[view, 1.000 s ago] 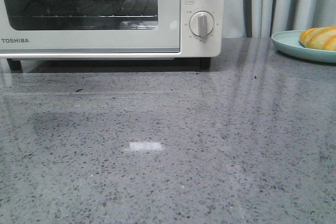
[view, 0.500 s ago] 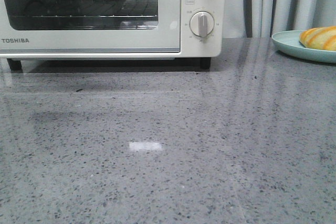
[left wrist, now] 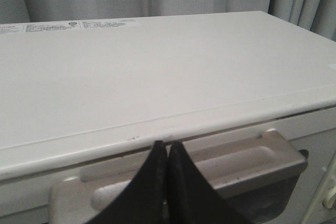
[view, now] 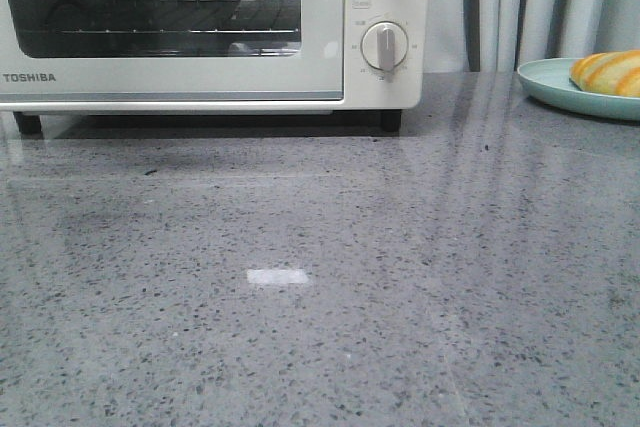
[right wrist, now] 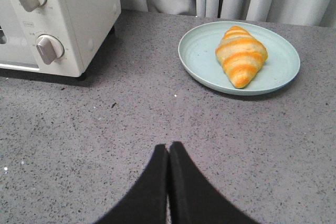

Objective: Put bread in oven
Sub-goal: 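Hook the left gripper onto the oven door handle, then pull the oven door down and open with the left gripper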

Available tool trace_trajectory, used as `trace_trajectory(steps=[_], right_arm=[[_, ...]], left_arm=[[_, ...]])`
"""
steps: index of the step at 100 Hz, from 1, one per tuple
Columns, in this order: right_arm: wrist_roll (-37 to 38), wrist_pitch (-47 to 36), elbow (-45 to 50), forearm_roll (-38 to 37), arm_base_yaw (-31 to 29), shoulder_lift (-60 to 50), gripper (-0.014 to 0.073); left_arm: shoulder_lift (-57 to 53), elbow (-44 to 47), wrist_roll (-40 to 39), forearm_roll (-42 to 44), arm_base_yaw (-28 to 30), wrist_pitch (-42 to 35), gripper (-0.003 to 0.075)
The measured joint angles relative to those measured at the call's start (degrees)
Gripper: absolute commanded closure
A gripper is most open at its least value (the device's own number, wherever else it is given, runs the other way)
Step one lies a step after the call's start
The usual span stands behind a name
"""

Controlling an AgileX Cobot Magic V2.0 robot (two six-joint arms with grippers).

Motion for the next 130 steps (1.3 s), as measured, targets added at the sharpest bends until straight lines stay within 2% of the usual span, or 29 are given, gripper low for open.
trace_trajectory(steps=[32,52,91,115,130], right_arm=[[0.00,1.25,0.00,0.00,0.00,0.00,0.0662],[0.00,1.34,0.00,0.00,0.00,0.00,0.0662],[0.00,1.23,0.00,0.00,0.00,0.00,0.0662],[0.00,1.14,0.00,1.49,0.00,0.00,0.0662],[0.00,1.14,0.00,1.99,0.00,0.00,0.0662]], left_arm=[[0.50,-0.58,0.00,0.33,0.00,2.62,0.0741],[-1.06,-0.89,0.04,1.31,0.00,7.92,0.0741],[-4.60,-1.71,0.13,5.38,0.00,23.85,0.0741],[-5.41,-1.71,0.13,4.50,-0.14,32.97,0.0741],[-5.25,0.28,0.13,4.12,-0.75,43.82,0.0741]])
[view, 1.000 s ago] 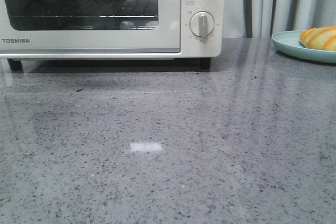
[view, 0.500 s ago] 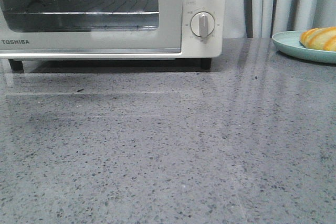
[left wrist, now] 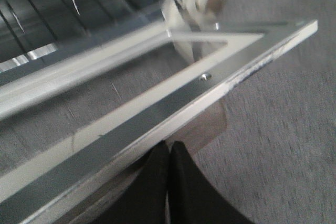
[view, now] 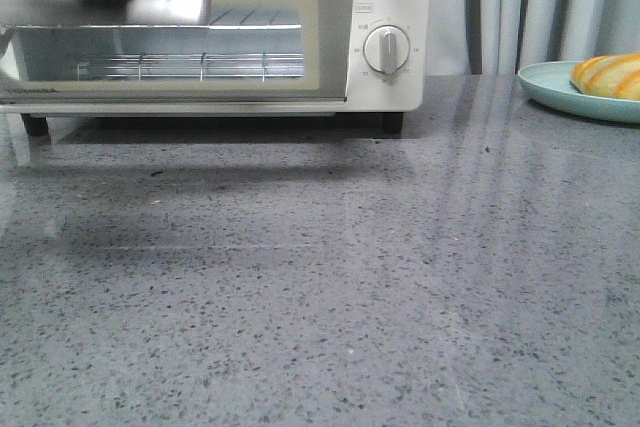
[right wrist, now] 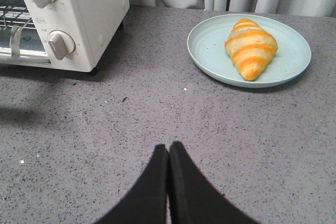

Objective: Put bread in oven
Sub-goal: 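Pull the oven door down and open with the left gripper, then reach the right gripper to the croissant on the blue plate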

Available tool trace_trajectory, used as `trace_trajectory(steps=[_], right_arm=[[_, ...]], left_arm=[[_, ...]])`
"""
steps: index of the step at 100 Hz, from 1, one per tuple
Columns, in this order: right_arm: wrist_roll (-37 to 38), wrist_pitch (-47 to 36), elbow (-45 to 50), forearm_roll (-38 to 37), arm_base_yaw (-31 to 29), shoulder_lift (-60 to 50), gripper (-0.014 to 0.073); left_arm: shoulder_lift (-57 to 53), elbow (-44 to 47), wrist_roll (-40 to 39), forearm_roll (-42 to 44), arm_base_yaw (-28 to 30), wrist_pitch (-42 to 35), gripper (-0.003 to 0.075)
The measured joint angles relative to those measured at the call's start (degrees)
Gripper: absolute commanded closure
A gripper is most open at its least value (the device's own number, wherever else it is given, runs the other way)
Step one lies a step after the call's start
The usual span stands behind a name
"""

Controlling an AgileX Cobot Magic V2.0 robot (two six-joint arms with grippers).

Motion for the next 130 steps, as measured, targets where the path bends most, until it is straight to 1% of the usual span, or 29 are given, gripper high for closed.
trace_trajectory(steps=[7,16,38,57,71,83,95,100,105,110,112,117,122,127,130], right_arm=[[0.00,0.00,0.00,0.14,0.00,0.00,0.0662],[0.00,0.11,0.00,0.33,0.00,0.00,0.0662],[0.00,1.35,0.00,1.08,0.00,0.00,0.0662],[0.00,2.14,0.00,1.40,0.00,0.00,0.0662],[0.00,0.80,0.00,1.40,0.00,0.00,0.0662],[0.00,-2.07,-0.09,2.41,0.00,0.49,0.0662],[0.26,-3.34,-2.14,3.27,0.00,4.36,0.0650],[0.34,-3.46,-3.72,3.48,0.00,7.67,0.0618],[0.34,-3.46,-5.69,3.48,0.00,11.19,0.0559],[0.38,-3.56,-8.11,3.57,0.00,15.05,0.0461],[0.38,-3.58,-9.28,3.57,0.00,16.82,0.0435],[0.38,-3.81,-12.22,3.57,0.00,20.92,0.0323],[0.48,-4.08,-15.36,3.57,0.00,25.16,0.0243],[0.48,-4.57,-18.48,3.57,-0.49,29.36,0.0205],[0.48,-4.75,-20.60,3.57,-1.26,31.78,0.0206]], left_arm=[[1.51,2.04,0.00,1.68,0.00,3.98,0.0741],[3.05,4.28,0.00,3.76,0.10,4.90,0.0741],[3.07,7.71,0.00,4.52,0.10,2.27,0.0741],[2.41,8.33,0.00,4.65,0.33,1.36,0.0742],[-3.29,8.44,0.00,3.10,0.33,0.19,0.0742],[-12.63,8.44,0.00,0.48,0.33,-0.50,0.0741],[-21.91,8.44,0.00,-1.87,0.33,-0.29,0.0742],[-25.40,8.44,0.00,-2.24,0.33,-0.01,0.0742],[-28.73,8.44,0.00,-2.54,0.33,0.13,0.0741],[-31.59,8.44,0.00,-2.65,0.33,0.65,0.0741],[-32.67,8.44,0.00,-2.65,0.33,0.91,0.0742],[-34.97,8.44,0.00,-2.65,0.33,1.68,0.0742],[-36.96,8.44,0.00,-2.65,0.33,2.89,0.0741],[-38.59,8.44,0.00,-2.65,0.33,4.28,0.0742],[-39.59,8.44,0.00,-2.65,0.33,5.02,0.0742]])
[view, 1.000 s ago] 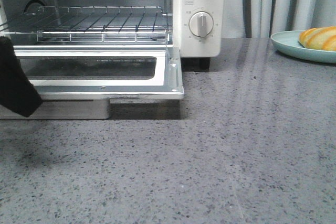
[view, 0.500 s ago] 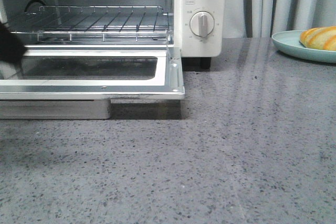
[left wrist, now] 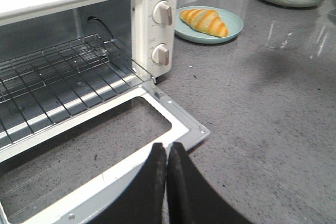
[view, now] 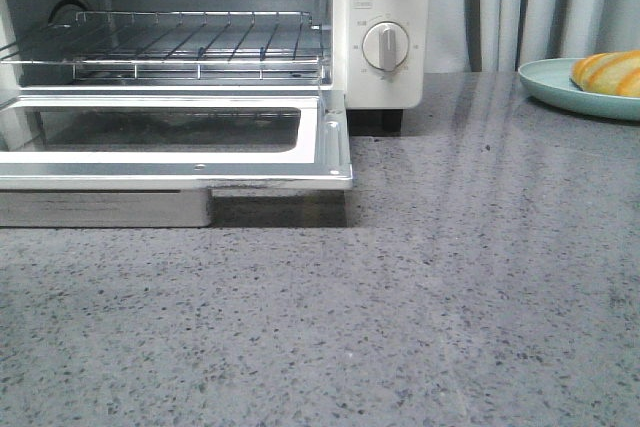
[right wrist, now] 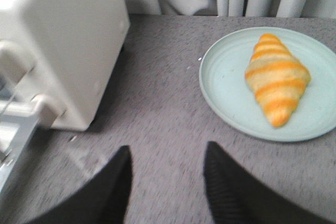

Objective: Put bread in oven
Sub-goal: 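Reach the right gripper to the croissant on the blue plate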

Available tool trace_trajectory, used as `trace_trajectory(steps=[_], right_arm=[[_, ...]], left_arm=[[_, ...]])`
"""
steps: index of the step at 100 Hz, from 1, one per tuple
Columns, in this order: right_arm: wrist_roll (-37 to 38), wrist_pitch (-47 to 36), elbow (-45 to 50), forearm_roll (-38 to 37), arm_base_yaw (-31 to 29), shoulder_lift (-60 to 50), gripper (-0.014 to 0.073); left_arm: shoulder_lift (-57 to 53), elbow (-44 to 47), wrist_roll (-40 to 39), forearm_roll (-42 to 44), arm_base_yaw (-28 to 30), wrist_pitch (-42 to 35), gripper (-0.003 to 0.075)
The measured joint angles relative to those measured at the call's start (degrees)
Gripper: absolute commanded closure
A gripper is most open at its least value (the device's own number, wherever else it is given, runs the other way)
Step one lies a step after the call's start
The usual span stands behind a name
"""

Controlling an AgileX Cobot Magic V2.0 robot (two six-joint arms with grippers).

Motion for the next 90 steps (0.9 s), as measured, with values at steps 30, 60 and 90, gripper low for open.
trace_trajectory(steps=[30,60,90], right_arm=[[0.00,-3.48,-9.90,-0.47,-9.89,21.03,0.0223],[0.00,-10.06,-10.24,-0.55,-12.42,34.59,0.0223],[0.00,-13.68,-10.27,0.00,-12.42,41.73,0.0356]], left_arm=[[-3.36,0.00,0.00,0.00,0.00,3.65,0.0742],[-3.36,0.00,0.00,0.00,0.00,3.88,0.0742],[-3.36,0.00,0.00,-0.12,0.00,3.88,0.0741]])
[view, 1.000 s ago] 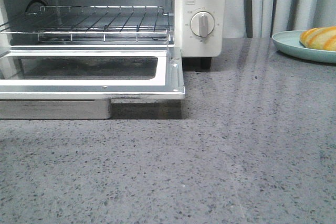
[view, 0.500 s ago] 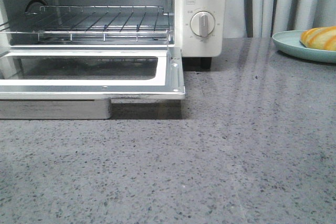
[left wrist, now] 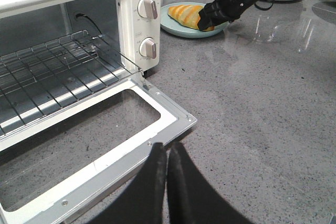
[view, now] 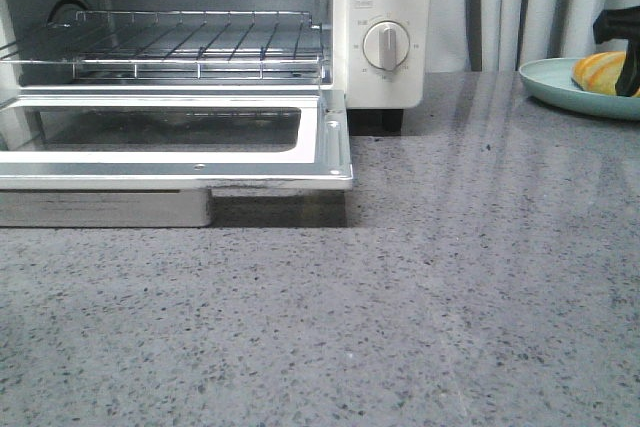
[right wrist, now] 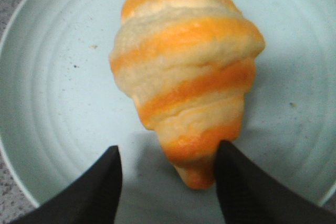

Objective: Put bread in oven
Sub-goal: 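Reach the right gripper to the croissant on the blue plate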

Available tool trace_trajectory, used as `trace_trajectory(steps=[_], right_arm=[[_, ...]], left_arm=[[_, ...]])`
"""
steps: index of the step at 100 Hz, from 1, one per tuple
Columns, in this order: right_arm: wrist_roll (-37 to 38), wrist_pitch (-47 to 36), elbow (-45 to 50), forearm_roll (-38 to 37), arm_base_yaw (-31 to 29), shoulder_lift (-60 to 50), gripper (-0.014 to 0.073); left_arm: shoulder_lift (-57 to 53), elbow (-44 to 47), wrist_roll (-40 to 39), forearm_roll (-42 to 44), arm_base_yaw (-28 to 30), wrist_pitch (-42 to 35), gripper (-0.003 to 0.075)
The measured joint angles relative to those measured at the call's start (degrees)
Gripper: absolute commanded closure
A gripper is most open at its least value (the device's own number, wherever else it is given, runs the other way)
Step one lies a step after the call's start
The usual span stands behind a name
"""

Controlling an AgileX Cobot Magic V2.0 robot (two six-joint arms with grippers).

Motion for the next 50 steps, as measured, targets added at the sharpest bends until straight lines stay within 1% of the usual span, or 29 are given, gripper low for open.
trace_trajectory(steps=[3,5,6,11,13,16,17,37,50], right_arm=[[0.00,0.00,-0.10,0.12,0.00,0.30,0.0400],[0.00,-0.15,-0.21,0.28,0.00,0.42,0.0448],[0.00,-0.13,-0.20,0.42,0.00,0.64,0.0448],[0.00,-0.42,-0.33,0.67,-0.13,0.93,0.0559],[0.00,-0.43,-0.33,0.81,-0.22,1.05,0.0589],[0.00,-0.43,-0.33,1.08,-0.22,1.17,0.0665],[0.15,-0.43,-0.33,1.09,-0.22,1.17,0.0671],[0.14,-0.79,-0.65,1.95,-0.22,1.14,0.0662],[0.14,-1.93,-0.53,2.30,-0.22,-3.19,0.0662]], left_arm=[[0.00,0.00,0.00,0.00,0.00,0.00,0.0741],[0.00,0.00,0.00,0.00,0.00,0.00,0.0742],[0.00,0.00,0.00,0.00,0.00,0.00,0.0741],[0.00,0.00,0.00,0.00,0.00,0.00,0.0742],[0.00,0.00,0.00,0.00,0.00,0.00,0.0741],[0.00,0.00,0.00,0.00,0.00,0.00,0.0741],[0.00,0.00,0.00,0.00,0.00,0.00,0.0742],[0.00,0.00,0.00,0.00,0.00,0.00,0.0742],[0.00,0.00,0.00,-0.21,0.00,0.00,0.0741]])
